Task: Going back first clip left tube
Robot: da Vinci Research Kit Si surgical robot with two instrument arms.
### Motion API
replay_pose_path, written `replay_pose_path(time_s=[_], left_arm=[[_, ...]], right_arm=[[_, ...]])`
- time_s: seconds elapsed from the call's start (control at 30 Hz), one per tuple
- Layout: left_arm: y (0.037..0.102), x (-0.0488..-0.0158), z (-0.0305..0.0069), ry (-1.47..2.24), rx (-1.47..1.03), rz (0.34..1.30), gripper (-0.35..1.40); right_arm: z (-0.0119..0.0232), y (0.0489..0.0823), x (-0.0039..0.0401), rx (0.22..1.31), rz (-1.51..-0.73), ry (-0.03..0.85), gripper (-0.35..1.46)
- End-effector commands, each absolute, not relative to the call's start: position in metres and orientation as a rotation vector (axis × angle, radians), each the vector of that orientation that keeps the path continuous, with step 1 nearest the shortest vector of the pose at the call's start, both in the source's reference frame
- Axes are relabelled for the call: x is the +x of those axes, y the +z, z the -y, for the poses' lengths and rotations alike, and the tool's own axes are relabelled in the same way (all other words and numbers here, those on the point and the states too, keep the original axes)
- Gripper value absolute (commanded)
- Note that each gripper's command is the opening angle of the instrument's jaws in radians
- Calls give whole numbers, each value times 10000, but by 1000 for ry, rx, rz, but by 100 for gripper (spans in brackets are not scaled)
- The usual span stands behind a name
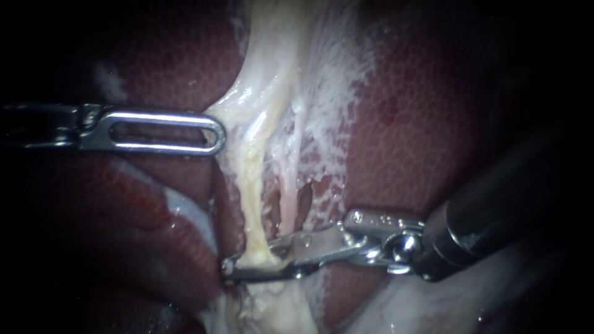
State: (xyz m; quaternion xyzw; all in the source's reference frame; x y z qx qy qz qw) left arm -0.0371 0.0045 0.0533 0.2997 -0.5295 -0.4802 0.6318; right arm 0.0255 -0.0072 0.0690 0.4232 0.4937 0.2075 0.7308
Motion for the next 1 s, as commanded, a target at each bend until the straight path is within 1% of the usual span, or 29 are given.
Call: replay_pose_path(time_s=[0.03, 0.6, 0.67, 0.73, 0.83, 0.9, 1.0], left_arm=[[533, -370, -45, -1099, 686, 1212, -35], [532, -370, -45, -1099, 686, 1212, -35], [532, -370, -45, -1099, 686, 1212, -35], [532, -370, -45, -1099, 686, 1212, -35], [532, -370, -45, -1099, 686, 1212, -35], [532, -370, -45, -1099, 686, 1212, -35], [532, -370, -45, -1099, 686, 1212, -35]], right_arm=[[72, 691, 255, 930, -1087, 457, -35], [75, 693, 258, 929, -1087, 455, -35], [74, 693, 258, 929, -1087, 455, -24], [74, 693, 258, 929, -1087, 455, -8], [74, 693, 260, 929, -1087, 456, 11], [74, 693, 261, 928, -1087, 457, 22], [74, 693, 262, 928, -1087, 457, 32]])
